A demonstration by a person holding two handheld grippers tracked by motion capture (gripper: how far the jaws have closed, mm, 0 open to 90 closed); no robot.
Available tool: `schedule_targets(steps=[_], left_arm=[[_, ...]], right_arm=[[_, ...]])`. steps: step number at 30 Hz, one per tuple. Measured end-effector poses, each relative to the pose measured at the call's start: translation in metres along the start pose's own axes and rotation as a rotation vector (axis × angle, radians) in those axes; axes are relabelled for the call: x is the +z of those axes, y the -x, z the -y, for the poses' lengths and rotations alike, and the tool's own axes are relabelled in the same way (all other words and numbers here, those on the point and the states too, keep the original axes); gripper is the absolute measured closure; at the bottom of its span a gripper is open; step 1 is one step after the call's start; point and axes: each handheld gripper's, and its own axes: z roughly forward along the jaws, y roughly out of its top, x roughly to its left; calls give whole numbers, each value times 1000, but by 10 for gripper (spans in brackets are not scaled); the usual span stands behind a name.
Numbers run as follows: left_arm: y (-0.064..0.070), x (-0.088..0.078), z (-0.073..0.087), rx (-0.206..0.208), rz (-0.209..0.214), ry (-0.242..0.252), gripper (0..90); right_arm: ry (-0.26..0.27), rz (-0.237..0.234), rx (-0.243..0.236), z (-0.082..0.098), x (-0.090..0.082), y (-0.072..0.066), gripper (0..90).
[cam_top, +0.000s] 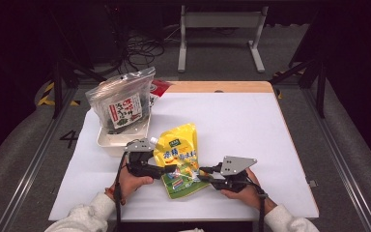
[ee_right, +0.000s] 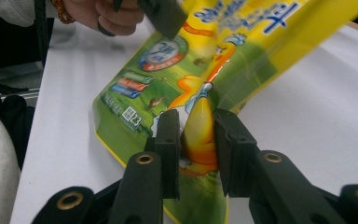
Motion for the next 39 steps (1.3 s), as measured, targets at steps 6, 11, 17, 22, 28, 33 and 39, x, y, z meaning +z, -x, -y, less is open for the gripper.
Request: schedule_targets(steps=[6, 11, 17, 22, 28, 33, 39], left_arm=[[6, -15, -7, 112, 1, 57, 653], [10, -18, -10, 129, -16, 78, 722], [24, -25, -20, 200, 21, 99, 857], [25, -32, -22, 206, 21, 95, 868], [21, -47, -25, 214, -9, 112, 869], [22, -62, -29, 230, -35, 123, 869], [22, -79, -34, 274, -50, 117, 870]], right_arm=[[-14, 37, 15, -4, 5, 2, 715], [1, 58, 13, -11, 10, 1, 719], [27, 102, 35, -17, 12, 2, 706], [43, 105, 61, -20, 10, 1, 573], [38, 135, 118, -18, -4, 7, 415], [-1, 157, 132, -14, -10, 9, 349], [-48, 187, 128, -9, -16, 11, 311]])
